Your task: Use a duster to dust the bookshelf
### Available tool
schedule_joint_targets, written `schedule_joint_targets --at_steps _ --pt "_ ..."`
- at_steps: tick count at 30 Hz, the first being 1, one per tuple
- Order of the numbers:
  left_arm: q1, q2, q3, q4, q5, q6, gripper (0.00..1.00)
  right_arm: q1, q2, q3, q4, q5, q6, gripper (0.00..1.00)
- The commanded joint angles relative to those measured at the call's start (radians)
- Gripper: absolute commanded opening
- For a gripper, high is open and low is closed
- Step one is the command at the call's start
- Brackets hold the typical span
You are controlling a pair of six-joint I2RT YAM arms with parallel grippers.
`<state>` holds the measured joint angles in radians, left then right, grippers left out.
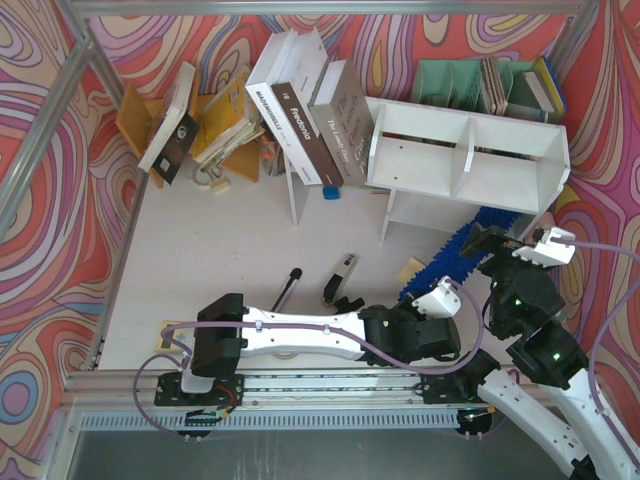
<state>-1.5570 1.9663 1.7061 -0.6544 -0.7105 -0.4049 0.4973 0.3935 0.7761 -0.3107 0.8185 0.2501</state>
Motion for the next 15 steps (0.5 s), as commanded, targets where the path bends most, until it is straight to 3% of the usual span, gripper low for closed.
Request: schedule_joint_targets --at_steps 1,15 --pt "-0.005 -0.018 -0.016 0.105 0.021 0.041 0.0 -0.003 -0.008 -0.01 0.033 0.02 -0.016 0.86" --pt "0.014 -0.019 -0.072 -0.05 0.001 -0.102 0.0 -0.002 -0.012 -0.01 0.03 0.018 -0.016 0.86"
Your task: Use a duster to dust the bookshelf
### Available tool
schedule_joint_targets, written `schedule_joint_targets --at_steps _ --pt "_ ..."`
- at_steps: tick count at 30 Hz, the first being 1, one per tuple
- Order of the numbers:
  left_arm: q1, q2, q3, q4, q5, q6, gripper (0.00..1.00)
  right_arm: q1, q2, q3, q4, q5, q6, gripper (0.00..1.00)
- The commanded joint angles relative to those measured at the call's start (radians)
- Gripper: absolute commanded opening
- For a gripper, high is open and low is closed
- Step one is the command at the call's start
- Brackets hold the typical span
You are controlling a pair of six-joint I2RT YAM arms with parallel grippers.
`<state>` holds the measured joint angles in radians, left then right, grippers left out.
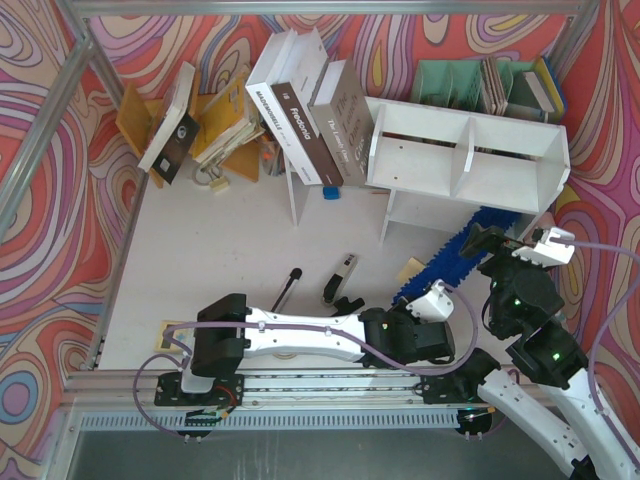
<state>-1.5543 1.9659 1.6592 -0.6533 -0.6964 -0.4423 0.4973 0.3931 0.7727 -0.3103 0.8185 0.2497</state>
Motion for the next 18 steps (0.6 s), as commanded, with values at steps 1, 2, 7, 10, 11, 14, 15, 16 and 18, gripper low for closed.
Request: schedule_joint_targets --at_steps 1,2,7,10,11,14,15,16,18 --pt "0.014 -0.023 -0.033 -0.066 -0.015 -0.075 0.0 -0.002 -0.011 -0.007 0.03 0.016 -0.015 0.86" --pt "0.016 -0.029 -0.041 -0.078 -0.02 -0.083 0.0 -0.002 -0.01 -0.006 0.03 0.016 -0.015 0.86" --pt "0.023 -0.049 -0.058 -0.132 -0.045 -0.111 0.0 -0.002 -0.01 -0.007 0.03 0.014 -0.012 0.86" --pt "0.026 -0.046 -0.047 -0.168 -0.055 -0.117 0.0 -0.001 -0.008 -0.007 0.03 0.013 -0.013 0.86" --pt "0.026 -0.042 -0.04 -0.172 -0.053 -0.113 0.0 -0.002 -0.008 -0.006 0.03 0.013 -0.013 0.86" --pt "0.024 -0.02 0.005 -0.182 -0.036 -0.091 0.0 -0.001 -0.007 -0.007 0.032 0.014 -0.014 0.86" --pt "0.024 -0.013 0.021 -0.178 -0.025 -0.079 0.0 -0.002 -0.005 -0.007 0.032 0.013 -0.013 0.86" --pt "0.023 -0.006 0.039 -0.167 -0.014 -0.062 0.0 -0.002 -0.005 -0.007 0.032 0.013 -0.013 0.86" --pt "0.016 0.015 0.079 -0.154 -0.003 -0.028 0.0 -0.002 -0.005 -0.007 0.032 0.013 -0.013 0.86"
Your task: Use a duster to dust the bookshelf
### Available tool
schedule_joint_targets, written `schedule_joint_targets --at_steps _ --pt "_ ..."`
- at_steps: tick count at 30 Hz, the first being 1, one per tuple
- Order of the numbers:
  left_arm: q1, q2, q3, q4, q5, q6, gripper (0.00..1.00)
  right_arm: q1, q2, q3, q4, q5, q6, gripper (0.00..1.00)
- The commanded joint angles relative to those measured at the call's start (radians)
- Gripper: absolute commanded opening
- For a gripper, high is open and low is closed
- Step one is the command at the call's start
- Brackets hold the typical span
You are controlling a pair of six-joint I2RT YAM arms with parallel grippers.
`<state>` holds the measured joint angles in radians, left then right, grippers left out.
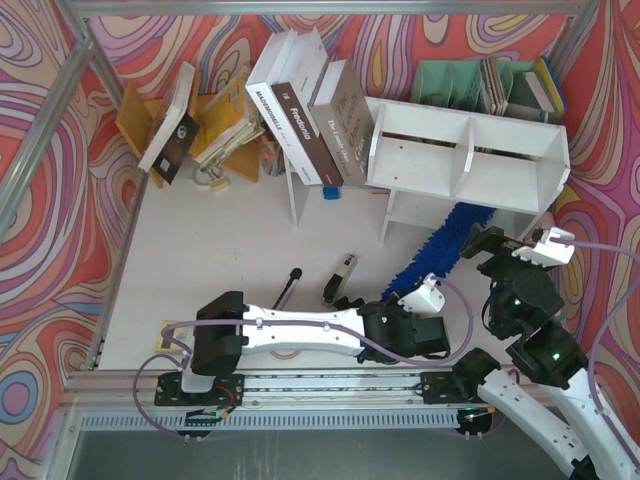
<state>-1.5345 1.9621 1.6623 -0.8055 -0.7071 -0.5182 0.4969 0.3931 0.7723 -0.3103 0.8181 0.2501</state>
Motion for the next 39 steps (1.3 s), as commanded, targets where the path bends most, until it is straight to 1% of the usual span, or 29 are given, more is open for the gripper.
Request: schedule_joint_targets --at_steps 1,6,8,12,14,20,23,31,35,39 --pt "-0.009 0.027 0.092 0.001 0.014 0.066 0.0 -0.001 -0.005 -0.006 0.032 0.013 -0.015 0.86" --pt "-0.025 0.055 0.139 -0.012 0.035 0.111 0.0 -0.001 -0.005 -0.009 0.035 0.016 -0.017 0.86" --pt "-0.027 0.043 0.124 -0.009 0.047 0.103 0.0 -0.001 -0.005 -0.01 0.039 0.017 -0.019 0.86" --pt "-0.026 -0.019 0.037 0.055 0.064 0.083 0.0 -0.001 -0.003 -0.009 0.042 0.014 -0.021 0.86" --pt "-0.025 -0.035 0.034 0.071 0.062 0.081 0.0 -0.001 -0.001 -0.01 0.042 0.014 -0.02 0.86" --pt "-0.03 0.002 0.153 0.056 0.091 0.11 0.0 -0.001 0.001 -0.01 0.041 0.016 -0.022 0.86" --pt "-0.033 0.005 0.175 0.04 0.07 0.111 0.0 -0.001 -0.003 -0.011 0.039 0.019 -0.021 0.86" --pt "-0.033 -0.103 0.094 0.057 -0.011 0.057 0.0 -0.001 -0.01 -0.013 0.04 0.016 -0.021 0.86" --pt "-0.038 -0.176 0.008 0.147 0.006 0.061 0.0 0.0 -0.011 -0.013 0.04 0.015 -0.023 0.86" --pt "-0.038 -0.186 -0.034 0.177 0.025 0.056 0.0 -0.001 -0.011 -0.013 0.04 0.017 -0.023 0.86"
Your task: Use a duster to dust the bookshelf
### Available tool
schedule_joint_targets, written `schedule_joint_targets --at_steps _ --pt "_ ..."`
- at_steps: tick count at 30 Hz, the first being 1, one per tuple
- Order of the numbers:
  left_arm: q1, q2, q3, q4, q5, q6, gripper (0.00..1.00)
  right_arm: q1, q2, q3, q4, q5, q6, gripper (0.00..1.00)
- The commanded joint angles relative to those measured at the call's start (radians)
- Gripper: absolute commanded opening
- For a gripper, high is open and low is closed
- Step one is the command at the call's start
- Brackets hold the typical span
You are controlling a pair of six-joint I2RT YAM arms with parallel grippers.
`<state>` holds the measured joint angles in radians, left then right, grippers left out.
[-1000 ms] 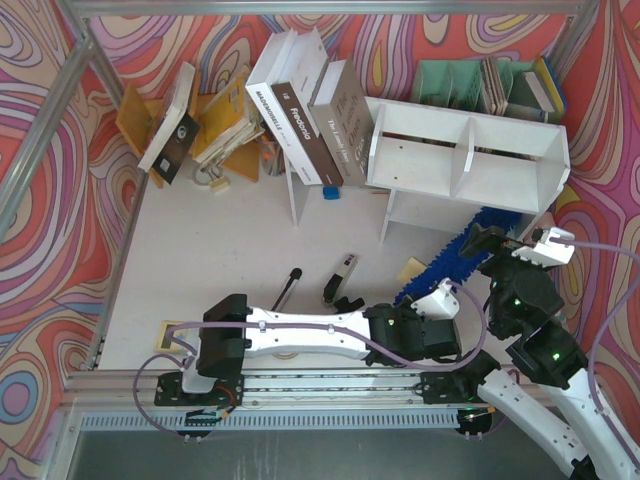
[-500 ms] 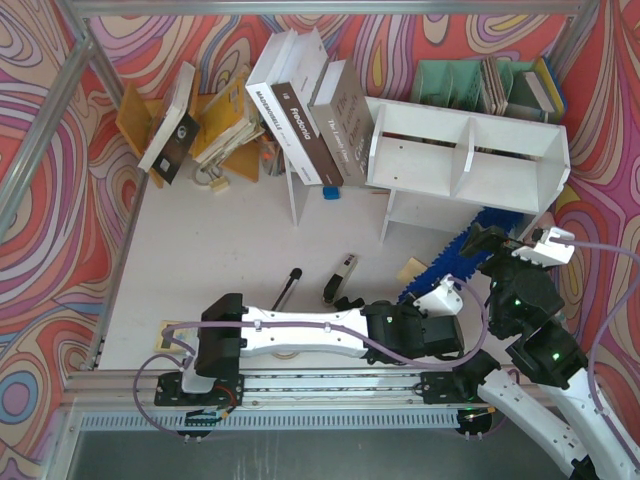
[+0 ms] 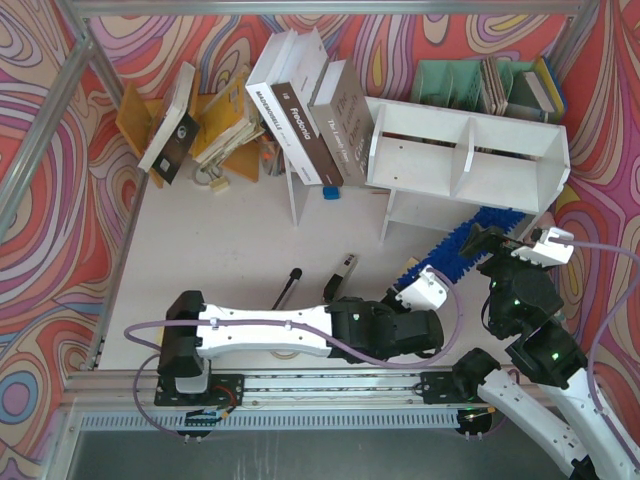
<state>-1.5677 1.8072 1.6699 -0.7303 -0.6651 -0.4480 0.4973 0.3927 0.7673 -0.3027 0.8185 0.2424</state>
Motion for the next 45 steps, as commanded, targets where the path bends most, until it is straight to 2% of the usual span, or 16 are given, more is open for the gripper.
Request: schedule_joint_targets --at_steps 1,9,13,23,27,35,38,45 --pt "-0.005 -0.023 -0.047 0.099 -0.012 -0.015 0.0 -0.002 -0.011 -0.008 0.032 0.016 -0.016 0.86" --pt "-0.005 0.111 -0.033 0.027 0.089 -0.017 0.0 -0.002 -0.012 -0.01 0.032 0.018 -0.015 0.86" --pt "-0.008 0.145 -0.021 -0.008 0.094 -0.017 0.0 -0.002 -0.012 -0.01 0.032 0.018 -0.016 0.86" --pt "-0.084 0.034 -0.026 -0.001 -0.097 0.029 0.0 -0.002 -0.011 -0.009 0.031 0.018 -0.016 0.86" --pt "-0.086 -0.01 -0.07 0.054 -0.132 0.014 0.0 -0.002 -0.012 -0.008 0.031 0.019 -0.014 0.86" --pt "-0.081 0.0 -0.035 0.054 -0.189 -0.021 0.0 -0.001 -0.011 -0.008 0.03 0.018 -0.012 0.86" --pt "-0.077 -0.001 -0.04 0.024 -0.203 -0.055 0.0 -0.001 -0.015 -0.008 0.027 0.019 -0.012 0.86" --pt "-0.067 -0.028 -0.059 -0.095 -0.238 -0.242 0.0 -0.002 -0.016 -0.01 0.029 0.018 -0.013 0.86"
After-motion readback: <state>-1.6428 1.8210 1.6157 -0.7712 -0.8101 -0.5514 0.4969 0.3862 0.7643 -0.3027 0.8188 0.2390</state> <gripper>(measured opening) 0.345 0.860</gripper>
